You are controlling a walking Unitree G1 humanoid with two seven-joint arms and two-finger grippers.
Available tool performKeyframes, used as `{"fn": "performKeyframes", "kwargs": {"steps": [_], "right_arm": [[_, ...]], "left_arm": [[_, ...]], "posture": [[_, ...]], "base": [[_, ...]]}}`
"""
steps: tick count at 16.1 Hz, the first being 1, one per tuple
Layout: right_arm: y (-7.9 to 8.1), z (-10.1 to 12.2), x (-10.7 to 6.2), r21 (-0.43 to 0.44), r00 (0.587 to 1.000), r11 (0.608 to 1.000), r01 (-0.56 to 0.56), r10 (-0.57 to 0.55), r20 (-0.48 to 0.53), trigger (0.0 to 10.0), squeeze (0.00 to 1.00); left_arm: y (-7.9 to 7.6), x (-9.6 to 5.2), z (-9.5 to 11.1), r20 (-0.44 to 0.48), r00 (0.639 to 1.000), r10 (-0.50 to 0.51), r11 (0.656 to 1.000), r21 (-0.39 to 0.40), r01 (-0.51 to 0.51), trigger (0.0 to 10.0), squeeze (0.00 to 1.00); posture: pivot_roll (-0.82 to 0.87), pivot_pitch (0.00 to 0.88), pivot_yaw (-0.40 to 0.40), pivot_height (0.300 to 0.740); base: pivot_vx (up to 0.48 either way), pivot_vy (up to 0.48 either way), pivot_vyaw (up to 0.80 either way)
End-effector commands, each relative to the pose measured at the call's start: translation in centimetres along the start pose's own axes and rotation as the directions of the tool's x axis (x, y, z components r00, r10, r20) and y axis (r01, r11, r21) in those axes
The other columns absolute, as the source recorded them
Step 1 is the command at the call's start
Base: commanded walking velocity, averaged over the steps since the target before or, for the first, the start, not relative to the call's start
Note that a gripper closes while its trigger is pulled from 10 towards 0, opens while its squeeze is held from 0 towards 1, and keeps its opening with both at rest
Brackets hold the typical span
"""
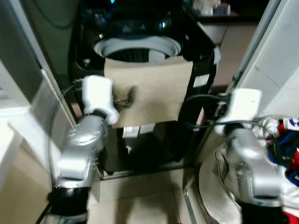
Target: Clothes washing
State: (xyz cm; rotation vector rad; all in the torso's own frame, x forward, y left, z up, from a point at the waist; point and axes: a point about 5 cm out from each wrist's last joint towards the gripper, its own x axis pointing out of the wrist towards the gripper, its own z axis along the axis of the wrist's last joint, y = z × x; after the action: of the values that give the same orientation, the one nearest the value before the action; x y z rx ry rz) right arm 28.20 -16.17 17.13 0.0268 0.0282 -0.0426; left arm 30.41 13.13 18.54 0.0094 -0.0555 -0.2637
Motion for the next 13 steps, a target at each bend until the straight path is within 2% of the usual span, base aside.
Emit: {"fn": "performKeyframes", "kwargs": {"steps": [1,2,3,4,8,9,10,11,12,13], "right_arm": [[0.6,0.8,-0.1,0.001,1.0,1.0,-0.016,0.016,0.026,10.0,0.0],[0.4,1.0,-0.1,-0.01,1.0,1.0,-0.004,0.004,0.031,10.0,0.0],[0.4,1.0,-0.1,-0.01,1.0,1.0,-0.004,0.004,0.031,10.0,0.0],[0.1,1.1,-0.2,-0.006,1.0,1.0,0.002,-0.001,0.028,10.0,1.0],[-0.3,1.8,0.0,-0.005,0.999,1.0,0.02,-0.02,0.046,10.0,1.0],[-0.5,2.1,0.1,-0.008,0.998,1.0,0.025,-0.025,0.051,10.0,1.0],[-0.6,2.2,0.2,-0.011,0.998,1.0,0.026,-0.025,0.053,10.0,1.0],[-0.7,2.4,0.3,-0.024,0.998,0.999,0.024,-0.022,0.056,10.0,1.0],[-0.7,2.5,0.3,-0.03,0.998,0.999,0.023,-0.022,0.057,10.0,1.0],[-0.7,2.4,0.3,-0.03,0.998,0.999,0.024,-0.022,0.056,10.0,1.0]], "left_arm": [[0.9,-0.2,-0.2,-0.017,0.999,0.028,1.0,-0.007,-0.029,10.0,0.0],[0.8,-0.1,-0.3,-0.027,0.999,0.02,0.998,-0.066,-0.022,10.0,0.05],[0.8,-0.1,-0.3,-0.027,0.999,0.02,0.998,-0.066,-0.022,10.0,0.05],[0.7,0.1,0.1,0.003,1.0,0.011,0.998,-0.064,-0.011,10.0,1.0],[0.7,0.6,1.3,0.06,0.998,0.009,0.997,-0.082,-0.004,10.0,1.0],[0.7,0.8,1.6,0.062,0.998,0.005,0.999,-0.04,-0.002,10.0,1.0],[1.0,1.1,1.6,0.05,0.998,0.042,0.999,-0.003,-0.042,10.0,1.0],[1.6,1.4,1.8,0.103,0.983,0.154,0.987,0.029,-0.157,10.0,1.0],[1.9,1.5,1.8,0.118,0.972,0.205,0.972,0.092,-0.217,10.0,0.85],[2.0,1.5,1.7,0.089,0.975,0.204,0.976,0.06,-0.21,10.0,0.75]], "posture": [[-0.14,0.0,0.006,0.74],[-0.14,0.0,0.006,0.74],[-0.14,0.0,0.006,0.74],[-0.15,0.0,0.006,0.74],[-0.15,0.0,0.001,0.74],[-0.15,0.0,-0.004,0.74],[-0.15,0.0,-0.008,0.74],[-0.15,0.0,-0.011,0.74],[-0.15,0.0,-0.011,0.74],[-0.15,0.0,-0.01,0.74]], "base": [[0.0,0.0,-0.8],[0.0,0.0,-0.8],[0.0,0.0,-0.8],[0.0,0.0,-0.8],[0.0,0.0,-0.8],[0.0,0.0,-0.8],[0.0,0.0,-0.8],[0.0,0.0,-0.8],[0.0,0.0,-0.8],[0.0,0.0,-0.8]]}}
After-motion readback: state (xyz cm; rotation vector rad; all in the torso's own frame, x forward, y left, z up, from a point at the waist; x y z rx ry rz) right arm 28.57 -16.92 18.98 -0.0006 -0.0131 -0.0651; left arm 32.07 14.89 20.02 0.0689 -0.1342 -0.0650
